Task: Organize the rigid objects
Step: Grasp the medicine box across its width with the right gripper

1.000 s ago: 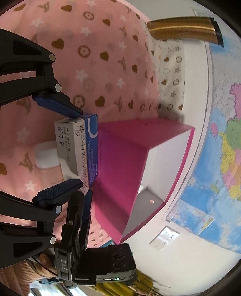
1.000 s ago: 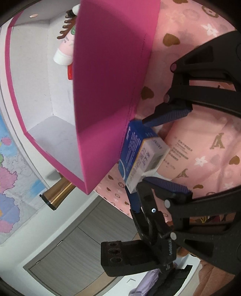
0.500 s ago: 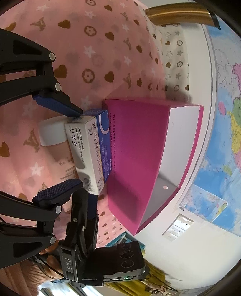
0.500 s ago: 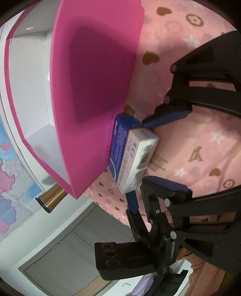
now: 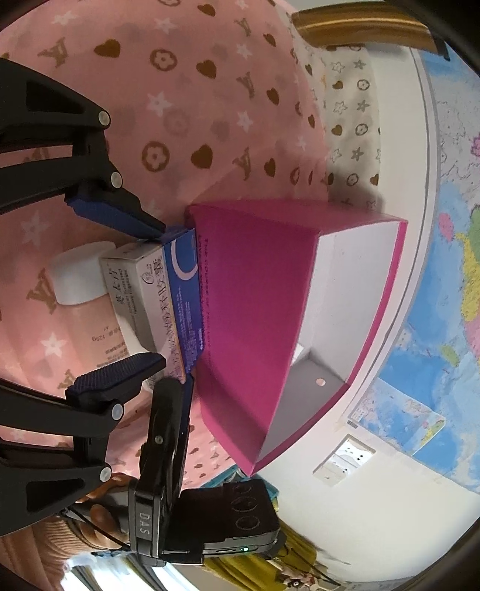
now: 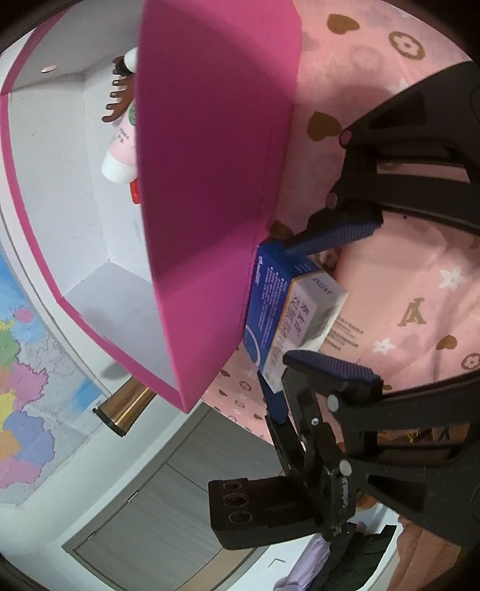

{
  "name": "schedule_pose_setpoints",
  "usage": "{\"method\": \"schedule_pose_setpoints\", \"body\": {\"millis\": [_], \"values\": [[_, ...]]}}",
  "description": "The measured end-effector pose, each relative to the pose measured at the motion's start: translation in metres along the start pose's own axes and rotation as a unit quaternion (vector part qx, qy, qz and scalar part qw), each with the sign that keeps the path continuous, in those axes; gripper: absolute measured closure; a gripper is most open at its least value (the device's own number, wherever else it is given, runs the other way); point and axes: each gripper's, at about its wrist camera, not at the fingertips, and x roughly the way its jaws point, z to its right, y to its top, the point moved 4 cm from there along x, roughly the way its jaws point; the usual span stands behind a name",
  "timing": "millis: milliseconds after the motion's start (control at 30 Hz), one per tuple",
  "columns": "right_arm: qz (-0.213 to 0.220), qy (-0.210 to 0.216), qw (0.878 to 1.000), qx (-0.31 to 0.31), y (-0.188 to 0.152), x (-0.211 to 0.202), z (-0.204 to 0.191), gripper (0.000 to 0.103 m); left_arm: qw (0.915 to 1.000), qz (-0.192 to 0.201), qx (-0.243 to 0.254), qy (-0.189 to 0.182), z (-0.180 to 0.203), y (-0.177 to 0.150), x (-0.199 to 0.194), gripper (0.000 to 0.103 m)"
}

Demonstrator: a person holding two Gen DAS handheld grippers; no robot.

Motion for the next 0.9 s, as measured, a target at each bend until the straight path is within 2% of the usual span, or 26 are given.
{"method": "schedule_pose_setpoints", "body": {"millis": [333,900], "values": [[0.008,-0.009,1.0,-0.017,0.001,0.001,-0.008,0.053,0.9999,0.008,0.002,0.007,0.008,-0.002,-0.008,0.039],[0.049,-0.031,0.995,-0.077,-0.008,-0.033,-0.044,0.053,0.9989,0.039,0.027,0.003,0.037,-0.009,-0.04,0.039]]}}
